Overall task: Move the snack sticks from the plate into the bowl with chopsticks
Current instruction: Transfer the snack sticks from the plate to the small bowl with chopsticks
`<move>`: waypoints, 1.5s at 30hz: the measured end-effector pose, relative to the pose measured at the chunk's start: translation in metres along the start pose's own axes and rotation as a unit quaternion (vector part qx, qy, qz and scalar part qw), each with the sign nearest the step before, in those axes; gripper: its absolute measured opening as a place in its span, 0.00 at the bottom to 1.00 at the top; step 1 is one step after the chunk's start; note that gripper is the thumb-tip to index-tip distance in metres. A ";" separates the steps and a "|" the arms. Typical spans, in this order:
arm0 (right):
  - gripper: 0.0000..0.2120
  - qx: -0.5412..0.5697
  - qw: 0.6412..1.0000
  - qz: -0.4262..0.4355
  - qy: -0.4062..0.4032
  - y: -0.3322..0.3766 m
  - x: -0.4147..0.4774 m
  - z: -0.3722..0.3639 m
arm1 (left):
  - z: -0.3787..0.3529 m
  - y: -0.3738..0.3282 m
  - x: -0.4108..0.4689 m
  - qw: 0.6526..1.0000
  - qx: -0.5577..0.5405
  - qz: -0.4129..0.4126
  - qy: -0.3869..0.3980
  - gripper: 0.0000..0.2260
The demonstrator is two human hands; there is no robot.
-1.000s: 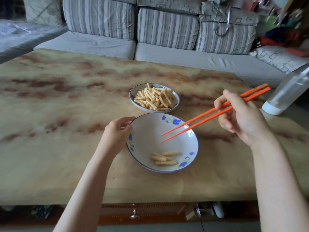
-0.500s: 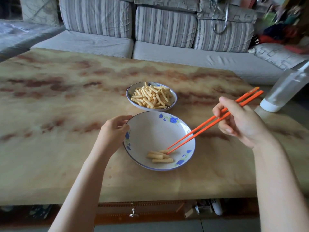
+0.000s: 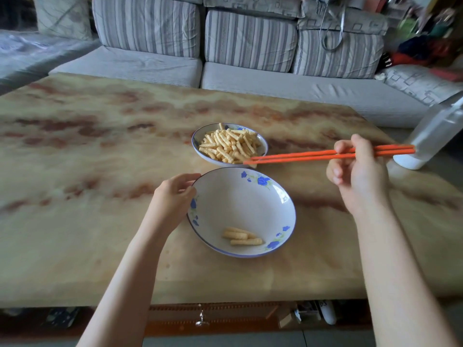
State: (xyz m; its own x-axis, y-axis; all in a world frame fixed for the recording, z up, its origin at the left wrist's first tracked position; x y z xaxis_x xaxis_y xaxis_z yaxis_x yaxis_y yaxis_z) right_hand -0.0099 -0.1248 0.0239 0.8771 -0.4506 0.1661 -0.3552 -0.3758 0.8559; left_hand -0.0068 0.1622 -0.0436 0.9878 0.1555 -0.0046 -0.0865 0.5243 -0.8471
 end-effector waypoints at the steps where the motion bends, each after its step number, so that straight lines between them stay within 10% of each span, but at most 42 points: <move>1: 0.17 0.013 1.000 0.013 -0.021 -0.003 0.001 -0.001 | 0.000 0.000 0.000 1.000 0.001 0.000 0.000 0.18; 10: 0.20 -0.039 0.991 0.080 -0.100 -0.037 -0.001 -0.019 | 0.001 -0.001 -0.001 1.000 0.004 -0.002 -0.003 0.18; 45: 0.20 -0.056 0.995 0.083 0.019 -0.007 -0.003 -0.018 | 0.001 0.000 -0.001 1.000 0.003 -0.004 -0.002 0.18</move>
State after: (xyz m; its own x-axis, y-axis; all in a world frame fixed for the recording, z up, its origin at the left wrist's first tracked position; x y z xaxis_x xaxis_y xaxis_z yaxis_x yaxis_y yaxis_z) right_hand -0.0040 -0.1063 0.0257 0.8216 -0.4670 0.3271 -0.4605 -0.2054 0.8635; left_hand -0.0077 0.1626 -0.0430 0.9880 0.1547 0.0054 -0.0784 0.5303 -0.8442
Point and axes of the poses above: each hand's wrist, its own x-axis towards the middle knuckle, its own z-axis out of the back of the hand, y = z × x, the point moved 3 cm from there along x, towards the middle knuckle, and after that the axes turned 9 degrees about x, right-handed, at the moved point
